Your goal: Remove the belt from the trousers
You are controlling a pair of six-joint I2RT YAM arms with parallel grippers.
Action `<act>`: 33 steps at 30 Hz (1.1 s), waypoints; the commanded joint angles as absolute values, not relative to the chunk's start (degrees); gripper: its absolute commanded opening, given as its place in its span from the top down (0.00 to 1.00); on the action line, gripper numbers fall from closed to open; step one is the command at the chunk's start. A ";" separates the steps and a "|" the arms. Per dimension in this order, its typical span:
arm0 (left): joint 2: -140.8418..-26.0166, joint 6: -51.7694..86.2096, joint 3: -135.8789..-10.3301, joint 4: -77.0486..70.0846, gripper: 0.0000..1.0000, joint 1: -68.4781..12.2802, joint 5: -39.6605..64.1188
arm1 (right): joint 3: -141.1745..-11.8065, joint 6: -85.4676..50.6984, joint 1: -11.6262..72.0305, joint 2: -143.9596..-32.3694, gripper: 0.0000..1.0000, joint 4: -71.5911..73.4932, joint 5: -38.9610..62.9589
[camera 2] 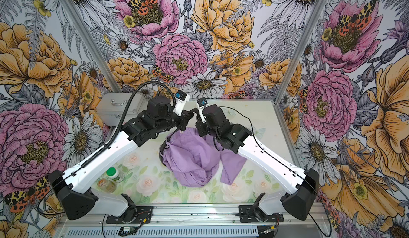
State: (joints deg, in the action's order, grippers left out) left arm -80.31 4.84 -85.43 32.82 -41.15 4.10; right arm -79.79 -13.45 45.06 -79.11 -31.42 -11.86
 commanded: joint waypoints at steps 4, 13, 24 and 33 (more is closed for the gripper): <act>-73.55 7.68 -92.42 26.33 1.00 -41.97 11.70 | -70.45 -13.96 42.53 -79.28 0.86 -27.02 -9.94; -70.21 8.75 -91.86 23.19 1.00 -42.04 15.73 | -62.29 -15.03 39.77 -79.19 0.84 -20.71 -6.94; -67.71 11.00 -91.76 20.97 1.00 -40.74 19.06 | -56.90 -16.14 37.10 -79.95 0.88 -17.51 -4.68; -66.32 13.57 -91.76 18.85 1.00 -39.74 20.91 | -55.44 -15.62 36.91 -82.15 0.84 -17.32 -4.77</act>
